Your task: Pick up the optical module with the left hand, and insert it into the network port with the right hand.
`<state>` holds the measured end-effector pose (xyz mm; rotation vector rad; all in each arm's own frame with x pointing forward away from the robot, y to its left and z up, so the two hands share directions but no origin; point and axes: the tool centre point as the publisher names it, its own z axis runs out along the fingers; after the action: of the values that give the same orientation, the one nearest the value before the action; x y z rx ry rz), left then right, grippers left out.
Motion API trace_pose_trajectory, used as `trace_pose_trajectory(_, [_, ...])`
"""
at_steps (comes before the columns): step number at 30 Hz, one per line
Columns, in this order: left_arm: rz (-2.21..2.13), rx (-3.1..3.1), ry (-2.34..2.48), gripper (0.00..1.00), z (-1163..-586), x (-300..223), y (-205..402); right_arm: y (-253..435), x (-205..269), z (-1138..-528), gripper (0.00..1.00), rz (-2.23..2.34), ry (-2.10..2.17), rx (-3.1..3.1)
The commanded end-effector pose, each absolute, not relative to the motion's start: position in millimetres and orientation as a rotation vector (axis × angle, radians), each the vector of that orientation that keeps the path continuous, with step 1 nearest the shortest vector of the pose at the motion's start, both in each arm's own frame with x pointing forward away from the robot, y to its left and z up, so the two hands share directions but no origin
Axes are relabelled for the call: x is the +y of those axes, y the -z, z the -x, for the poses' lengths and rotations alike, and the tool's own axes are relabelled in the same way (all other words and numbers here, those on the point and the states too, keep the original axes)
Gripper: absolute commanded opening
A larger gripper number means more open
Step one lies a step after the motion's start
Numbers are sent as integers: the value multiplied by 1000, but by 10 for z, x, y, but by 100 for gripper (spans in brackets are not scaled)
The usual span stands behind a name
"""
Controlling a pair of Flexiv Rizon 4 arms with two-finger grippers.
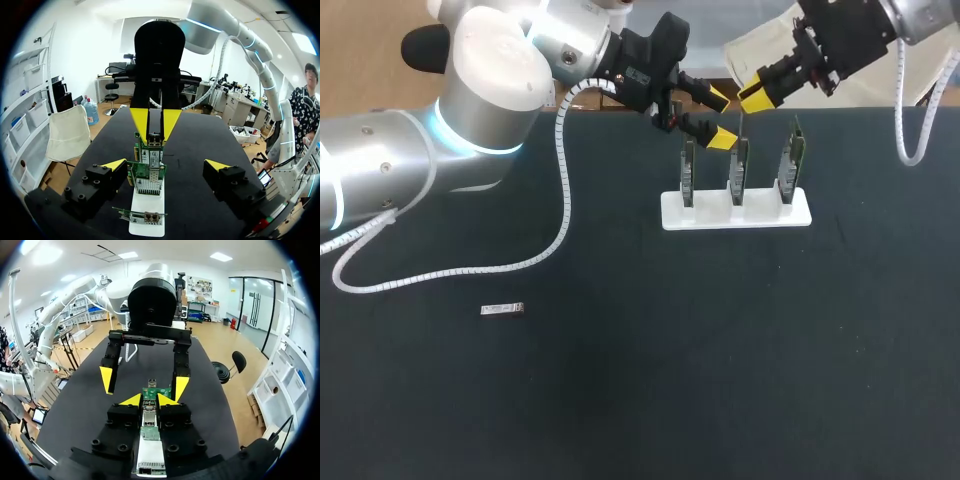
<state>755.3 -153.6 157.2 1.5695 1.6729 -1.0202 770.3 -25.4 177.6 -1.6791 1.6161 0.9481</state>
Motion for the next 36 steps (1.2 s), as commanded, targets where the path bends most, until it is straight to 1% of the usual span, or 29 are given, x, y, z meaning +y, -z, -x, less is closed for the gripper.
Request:
trace_pose_trajectory(1, [-1572, 1678, 1020, 100, -7565, -1544, -1576, -1797, -265, -7695, 0, 1670, -944, 1612])
trace_pose_trajectory(36, [-1572, 1678, 1020, 100, -7565, -1544, -1576, -1784, -291, -7675, 0, 1663, -935, 1620])
